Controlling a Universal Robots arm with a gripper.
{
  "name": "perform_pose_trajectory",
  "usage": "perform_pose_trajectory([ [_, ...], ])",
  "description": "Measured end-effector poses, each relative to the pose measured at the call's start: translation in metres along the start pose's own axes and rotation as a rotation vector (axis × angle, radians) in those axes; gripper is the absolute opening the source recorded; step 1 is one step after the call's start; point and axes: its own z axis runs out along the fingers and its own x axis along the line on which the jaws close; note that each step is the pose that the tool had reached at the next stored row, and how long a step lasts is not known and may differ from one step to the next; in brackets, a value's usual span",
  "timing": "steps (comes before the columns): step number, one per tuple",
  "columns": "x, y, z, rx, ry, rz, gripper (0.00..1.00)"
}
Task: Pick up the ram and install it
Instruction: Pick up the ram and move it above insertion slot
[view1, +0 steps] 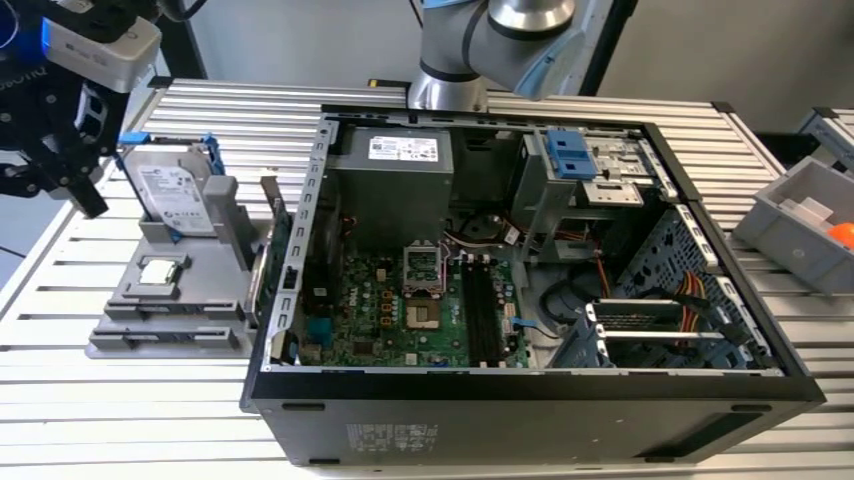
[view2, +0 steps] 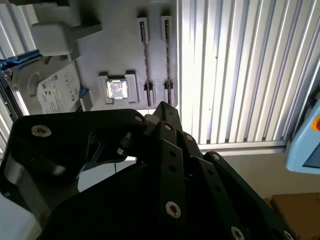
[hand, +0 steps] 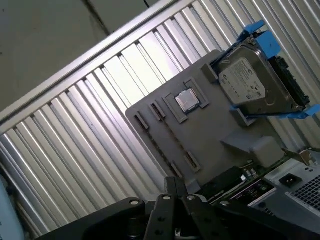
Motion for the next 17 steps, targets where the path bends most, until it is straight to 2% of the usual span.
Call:
perform_pose_trajectory([
  [6,-0.0001,0.0,0.0001,0.0025,0.0007,-0.104,0.0],
  [17,0.0,0.0,0.0,0.0189,-0.005,-0.285,0.0],
])
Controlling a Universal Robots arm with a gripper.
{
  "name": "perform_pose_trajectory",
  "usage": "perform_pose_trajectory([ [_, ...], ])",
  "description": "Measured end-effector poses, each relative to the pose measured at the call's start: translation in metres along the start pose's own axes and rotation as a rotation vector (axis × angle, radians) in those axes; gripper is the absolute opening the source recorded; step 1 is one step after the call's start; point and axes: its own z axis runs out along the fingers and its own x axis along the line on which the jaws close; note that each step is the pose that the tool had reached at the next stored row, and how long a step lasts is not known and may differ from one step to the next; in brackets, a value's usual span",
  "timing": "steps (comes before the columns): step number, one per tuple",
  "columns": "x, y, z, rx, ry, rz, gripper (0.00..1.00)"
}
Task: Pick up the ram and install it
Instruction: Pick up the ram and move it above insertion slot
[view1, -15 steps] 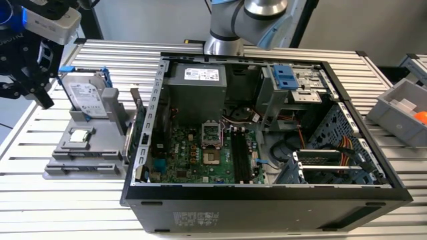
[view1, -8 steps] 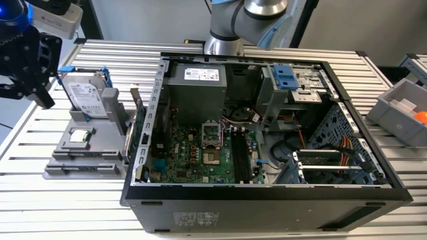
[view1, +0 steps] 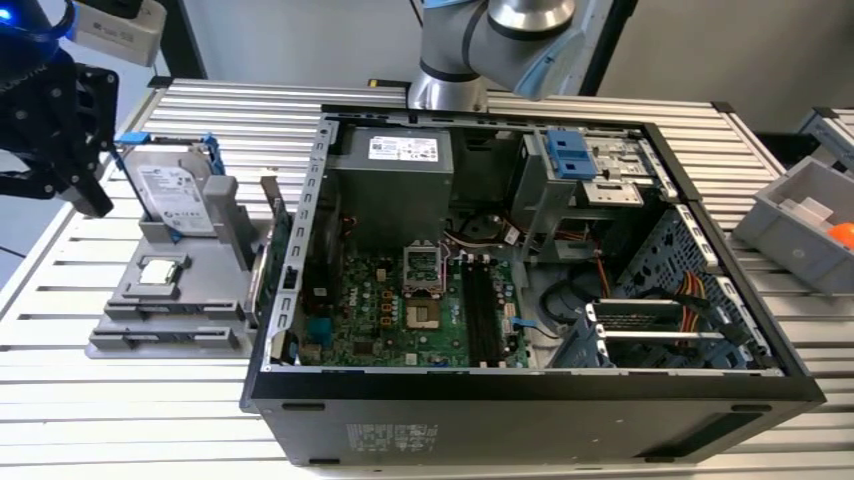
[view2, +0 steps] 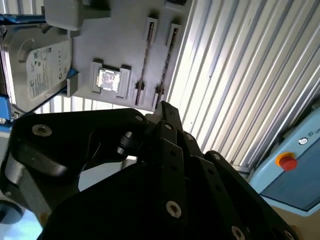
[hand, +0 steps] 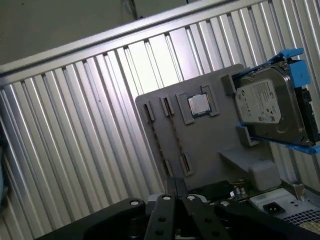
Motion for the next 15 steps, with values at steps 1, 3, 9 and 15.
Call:
perform_pose_trajectory([
  [1,0.0,0.0,0.0,0.0018,-0.0006,-0.015,0.0],
  [3,0.0,0.0,0.0,0.0045,-0.0016,-0.051,0.0],
  [9,0.0,0.0001,0.0,0.002,-0.0083,-0.153,0.0],
  [15,-0.0002,0.0001,0.0001,-0.0001,-0.0118,-0.241,0.0],
])
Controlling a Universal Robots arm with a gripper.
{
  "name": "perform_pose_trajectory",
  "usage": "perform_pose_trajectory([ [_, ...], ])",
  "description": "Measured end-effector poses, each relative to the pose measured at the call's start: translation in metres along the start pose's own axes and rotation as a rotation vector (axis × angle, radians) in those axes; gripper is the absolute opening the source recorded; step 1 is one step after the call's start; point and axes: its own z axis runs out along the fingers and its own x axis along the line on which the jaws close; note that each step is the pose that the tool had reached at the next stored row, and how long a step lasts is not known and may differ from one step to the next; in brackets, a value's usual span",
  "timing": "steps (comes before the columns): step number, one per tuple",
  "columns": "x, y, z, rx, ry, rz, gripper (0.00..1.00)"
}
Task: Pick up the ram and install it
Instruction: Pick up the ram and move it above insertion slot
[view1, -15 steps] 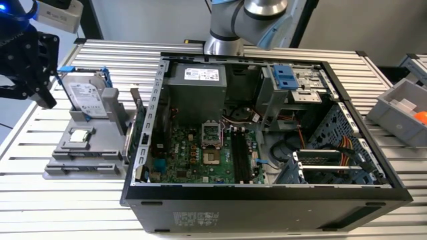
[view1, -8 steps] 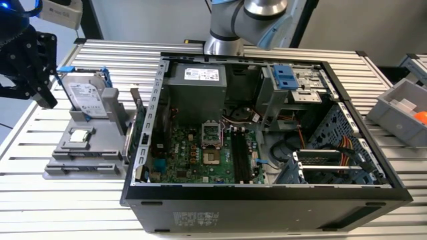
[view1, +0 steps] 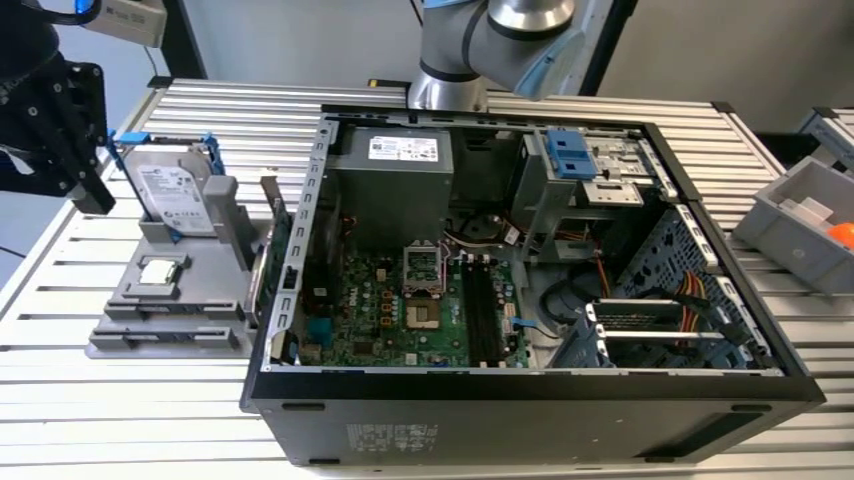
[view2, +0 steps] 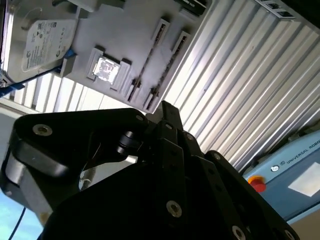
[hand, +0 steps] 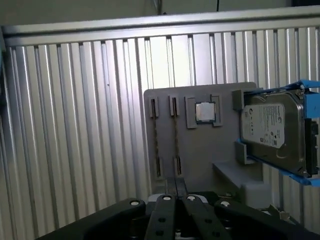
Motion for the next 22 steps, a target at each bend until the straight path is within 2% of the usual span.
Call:
perform_pose_trajectory([
  [5,-0.0003,-0.0001,0.0,-0.0027,0.0,-0.088,0.0],
  [9,-0.002,0.0002,0.0,-0.0039,0.0,-0.127,0.0],
  [19,-0.0021,0.0004,0.0,-0.0041,0.0,-0.134,0.0],
  [20,-0.0021,0.0004,0.0,-0.0041,0.0,-0.134,1.0],
  [22,-0.0021,0.0004,0.0,-0.0041,0.0,-0.135,1.0],
])
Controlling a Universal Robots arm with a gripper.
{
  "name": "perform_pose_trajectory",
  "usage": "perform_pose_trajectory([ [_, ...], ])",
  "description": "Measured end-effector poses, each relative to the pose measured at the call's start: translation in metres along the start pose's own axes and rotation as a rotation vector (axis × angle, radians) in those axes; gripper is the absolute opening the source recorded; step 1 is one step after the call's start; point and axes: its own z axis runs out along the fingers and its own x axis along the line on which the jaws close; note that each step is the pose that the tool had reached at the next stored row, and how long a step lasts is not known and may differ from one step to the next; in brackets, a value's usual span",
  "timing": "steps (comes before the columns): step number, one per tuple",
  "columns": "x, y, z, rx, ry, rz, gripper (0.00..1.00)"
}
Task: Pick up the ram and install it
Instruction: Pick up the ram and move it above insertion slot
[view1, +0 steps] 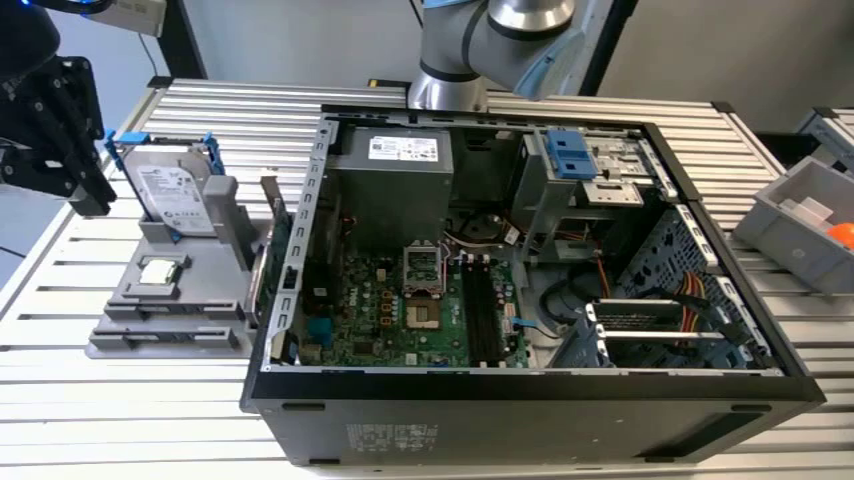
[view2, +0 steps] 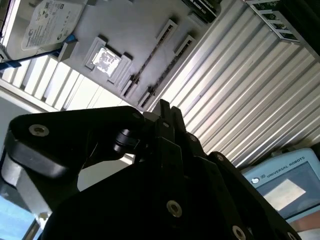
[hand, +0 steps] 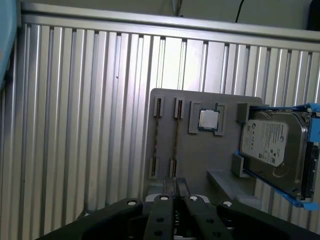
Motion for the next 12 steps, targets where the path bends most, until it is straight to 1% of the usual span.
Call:
perform_pose_trajectory([
  [12,0.0,0.0,0.0,-0.0001,0.0,-0.002,1.0],
])
